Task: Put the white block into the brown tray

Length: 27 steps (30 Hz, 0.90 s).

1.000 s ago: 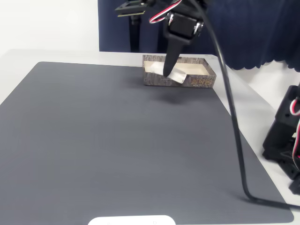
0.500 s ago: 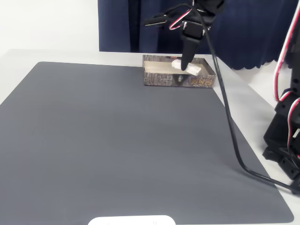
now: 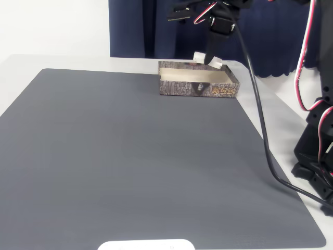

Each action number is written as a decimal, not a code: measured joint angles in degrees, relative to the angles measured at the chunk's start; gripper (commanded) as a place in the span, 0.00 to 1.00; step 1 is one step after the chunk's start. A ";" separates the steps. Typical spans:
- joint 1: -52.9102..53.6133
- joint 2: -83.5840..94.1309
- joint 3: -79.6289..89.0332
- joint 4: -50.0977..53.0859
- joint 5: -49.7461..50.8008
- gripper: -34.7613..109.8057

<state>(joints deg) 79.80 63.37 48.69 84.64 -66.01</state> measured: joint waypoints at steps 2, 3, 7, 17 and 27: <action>0.00 -0.44 0.00 0.53 -4.92 0.24; 0.00 -0.53 0.00 0.70 -7.21 0.24; 0.00 -1.32 -0.18 0.79 -12.39 0.24; -1.85 -4.13 -0.70 0.70 -13.36 0.26; -2.02 -8.44 -1.23 -2.72 -13.36 0.31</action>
<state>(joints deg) 77.78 54.93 47.46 81.91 -79.37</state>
